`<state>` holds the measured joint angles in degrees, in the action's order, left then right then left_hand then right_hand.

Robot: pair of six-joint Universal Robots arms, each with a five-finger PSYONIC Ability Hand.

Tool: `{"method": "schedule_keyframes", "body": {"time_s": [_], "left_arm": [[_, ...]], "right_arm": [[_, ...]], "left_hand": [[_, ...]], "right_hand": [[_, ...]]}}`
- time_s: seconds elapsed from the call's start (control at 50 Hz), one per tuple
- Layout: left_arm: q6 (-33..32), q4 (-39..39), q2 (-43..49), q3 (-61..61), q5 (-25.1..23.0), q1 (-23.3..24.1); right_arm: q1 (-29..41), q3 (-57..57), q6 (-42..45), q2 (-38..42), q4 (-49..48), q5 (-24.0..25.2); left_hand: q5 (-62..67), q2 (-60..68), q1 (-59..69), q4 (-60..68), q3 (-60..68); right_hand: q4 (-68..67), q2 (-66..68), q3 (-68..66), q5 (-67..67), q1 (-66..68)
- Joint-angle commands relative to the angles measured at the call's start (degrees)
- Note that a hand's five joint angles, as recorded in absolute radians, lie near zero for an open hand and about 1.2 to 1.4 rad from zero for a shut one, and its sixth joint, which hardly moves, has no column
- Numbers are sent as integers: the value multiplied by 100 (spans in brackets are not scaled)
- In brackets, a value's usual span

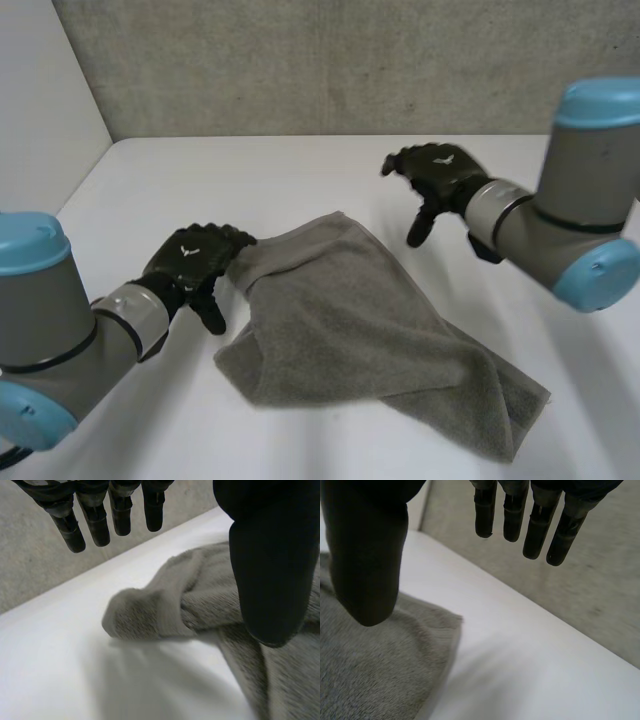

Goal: Fold the towel.

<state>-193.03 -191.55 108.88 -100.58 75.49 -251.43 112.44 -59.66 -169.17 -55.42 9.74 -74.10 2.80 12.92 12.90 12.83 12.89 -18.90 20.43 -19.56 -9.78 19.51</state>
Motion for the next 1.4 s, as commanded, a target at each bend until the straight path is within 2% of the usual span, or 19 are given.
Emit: {"method": "schedule_keyframes", "body": {"time_s": [0.02,0.16,0.26,0.48,0.58,0.7,0.74,0.76,0.8,0.82,0.84,1.06,1.1,1.12,1.14,1.16,1.2,1.24,1.4], "left_arm": [[-33,22,291,617,1,42],[-33,92,555,1040,1,121],[-42,101,836,1426,1,270],[-51,338,1390,1980,-26,288],[-60,575,1688,2270,-35,297],[-68,584,1847,2402,-43,297],[-68,584,1952,2499,-52,297],[-68,584,1953,2499,-52,297],[-86,593,2075,2604,-52,297],[-86,593,2076,2605,-52,297],[-138,593,2137,2648,-52,297],[-815,637,2603,3097,53,305],[-842,689,2682,3228,141,305],[-842,690,2682,3229,141,305],[-842,707,2717,3289,193,305],[-842,707,2717,3290,194,305],[-842,725,2752,3378,281,305],[-842,725,2753,3404,325,305],[-956,751,2718,3527,405,305]], "right_arm": [[-503,-693,-406,-662,511,-184],[-855,-2102,-353,-1243,450,-96],[-952,-3453,-257,-1559,-49,-61],[-847,-4343,-248,-1718,-692,-148],[-794,-4580,-248,-1692,-885,-201],[-785,-4625,-248,-1648,-1097,-342],[-794,-4625,-248,-1665,-1167,-447],[-794,-4625,-248,-1665,-1167,-447],[-794,-4625,-239,-1683,-1176,-482],[-794,-4625,-239,-1683,-1176,-482],[-794,-4616,-239,-1683,-1176,-482],[-706,-4607,69,-1709,-1167,-386],[-627,-4590,182,-1700,-1167,-394],[-627,-4590,183,-1700,-1167,-394],[-627,-4563,226,-1692,-1167,-394],[-627,-4563,227,-1691,-1167,-394],[-627,-4476,340,-1639,-1167,-412],[-627,-4380,428,-1604,-1150,-421],[-618,-3125,1034,-1218,-1018,-526]], "left_hand": [[330,318,320,327,321],[330,318,321,327,321],[330,318,321,327,321],[381,369,371,378,372],[481,469,471,478,472],[986,974,977,983,977],[1070,1058,1061,1067,1061],[1070,1058,1061,1067,1061],[1087,1075,1078,1084,1078],[1087,1075,1078,1084,1078],[1087,1075,1078,1084,1078],[1995,1984,1986,1992,1986],[2982,2970,2972,2979,2973],[2988,2976,2978,2985,2979],[3820,3809,3811,3817,3811],[3829,3817,3819,3826,3820],[6103,6092,6094,6100,6095],[6714,6702,6704,6711,6705],[6720,6708,6710,6717,6711]], "right_hand": [[-447,294,-381,-359,386],[-413,261,-348,-326,353],[-279,126,-214,-191,219],[-447,294,-382,-359,387],[-1034,881,-968,-946,974],[-2331,2178,-2266,-2243,2271],[-3770,3617,-3705,-3682,3710],[-3778,3625,-3712,-3690,3717],[-5351,5198,-5286,-5263,5291],[-5359,5206,-5293,-5271,5298],[-6102,5949,-6037,-6015,6042],[-6110,5957,-6044,-6022,6049],[-6110,5957,-6044,-6022,6049],[-6110,5957,-6044,-6022,6049],[-6110,5957,-6044,-6022,6049],[-6110,5957,-6044,-6022,6049],[-6110,5957,-6044,-6022,6049],[-6110,5957,-6044,-6022,6049],[-6110,5957,-6044,-6022,6049]]}}
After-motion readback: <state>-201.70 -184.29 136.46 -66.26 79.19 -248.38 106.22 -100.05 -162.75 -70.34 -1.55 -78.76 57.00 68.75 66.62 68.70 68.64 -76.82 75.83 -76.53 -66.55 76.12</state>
